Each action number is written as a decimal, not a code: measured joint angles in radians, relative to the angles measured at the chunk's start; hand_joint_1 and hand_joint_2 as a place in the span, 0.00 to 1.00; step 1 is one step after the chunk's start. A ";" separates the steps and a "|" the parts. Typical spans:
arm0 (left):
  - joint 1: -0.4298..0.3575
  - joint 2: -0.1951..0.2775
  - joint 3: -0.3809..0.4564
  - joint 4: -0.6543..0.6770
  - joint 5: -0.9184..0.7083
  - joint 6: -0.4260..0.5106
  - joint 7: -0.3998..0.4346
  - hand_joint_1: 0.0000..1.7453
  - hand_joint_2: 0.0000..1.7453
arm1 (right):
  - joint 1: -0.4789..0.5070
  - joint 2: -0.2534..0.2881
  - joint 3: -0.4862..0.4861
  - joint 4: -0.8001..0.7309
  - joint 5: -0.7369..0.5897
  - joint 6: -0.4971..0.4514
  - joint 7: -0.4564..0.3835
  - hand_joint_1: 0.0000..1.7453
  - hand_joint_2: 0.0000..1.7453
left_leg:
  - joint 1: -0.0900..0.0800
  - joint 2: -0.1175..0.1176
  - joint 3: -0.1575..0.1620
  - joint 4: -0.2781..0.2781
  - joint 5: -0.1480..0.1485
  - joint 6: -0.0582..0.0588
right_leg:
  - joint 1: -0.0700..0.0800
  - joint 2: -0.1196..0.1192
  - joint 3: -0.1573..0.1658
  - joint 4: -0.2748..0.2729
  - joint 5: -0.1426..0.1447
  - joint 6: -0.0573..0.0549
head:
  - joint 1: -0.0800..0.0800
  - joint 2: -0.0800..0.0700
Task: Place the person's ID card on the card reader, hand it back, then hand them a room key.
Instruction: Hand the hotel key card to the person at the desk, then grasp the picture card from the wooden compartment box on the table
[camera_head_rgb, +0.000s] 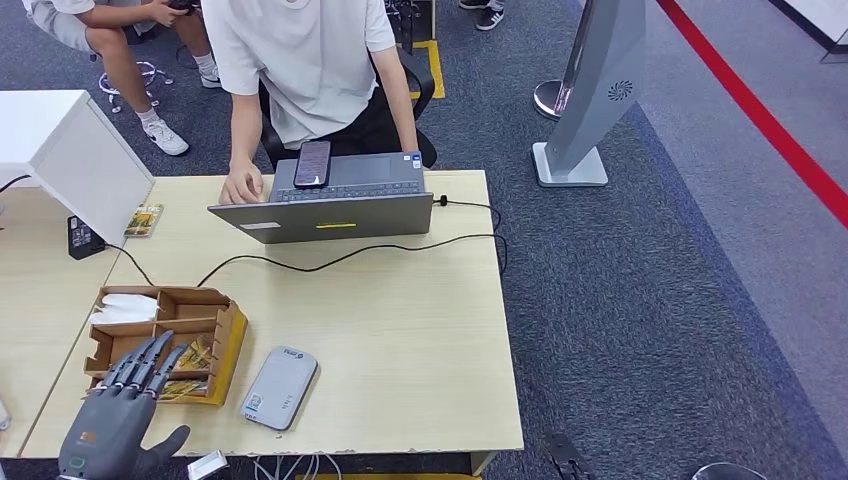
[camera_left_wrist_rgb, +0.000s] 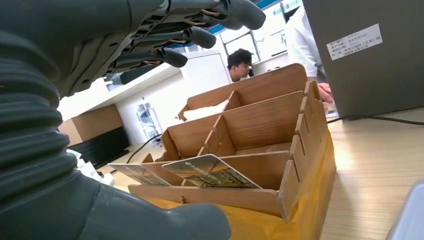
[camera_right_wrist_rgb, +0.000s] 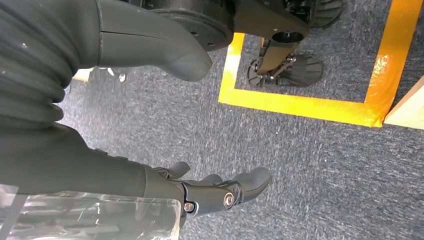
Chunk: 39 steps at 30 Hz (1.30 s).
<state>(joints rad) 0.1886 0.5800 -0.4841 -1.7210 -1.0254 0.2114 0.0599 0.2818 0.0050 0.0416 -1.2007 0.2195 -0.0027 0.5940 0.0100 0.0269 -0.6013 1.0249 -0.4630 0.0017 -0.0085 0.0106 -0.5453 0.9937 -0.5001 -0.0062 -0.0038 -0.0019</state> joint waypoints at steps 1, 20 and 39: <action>-0.001 0.000 0.000 0.002 0.000 -0.001 0.003 0.00 1.00 | 0.001 -0.002 0.000 -0.001 -0.003 0.000 0.001 0.00 1.00 | 0.000 0.000 0.000 0.000 0.000 0.000 | 0.000 0.000 0.000 0.000 0.000 0.000 | 0.000 0.000; 0.000 -0.004 0.004 0.020 -0.014 0.003 0.074 0.00 1.00 | 0.054 -0.040 0.010 -0.065 -0.041 -0.017 0.023 0.00 1.00 | 0.000 -0.001 0.000 0.000 0.000 0.000 | 0.000 0.000 0.000 0.000 0.000 0.000 | 0.000 0.000; -0.030 -0.048 0.009 0.069 -0.016 -0.006 0.083 0.00 1.00 | 0.069 -0.059 0.039 -0.092 -0.060 -0.022 0.038 0.00 1.00 | -0.001 -0.001 0.000 0.000 0.000 0.000 | -0.001 -0.001 0.000 0.000 0.000 0.000 | 0.000 0.000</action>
<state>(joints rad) 0.1583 0.5319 -0.4750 -1.6516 -1.0410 0.2055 0.1427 0.3510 -0.0536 0.0801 -1.2925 0.1600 -0.0245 0.6320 0.0094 0.0261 -0.6014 1.0251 -0.4631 0.0018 -0.0092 0.0099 -0.5450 0.9936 -0.5001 -0.0061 -0.0039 -0.0019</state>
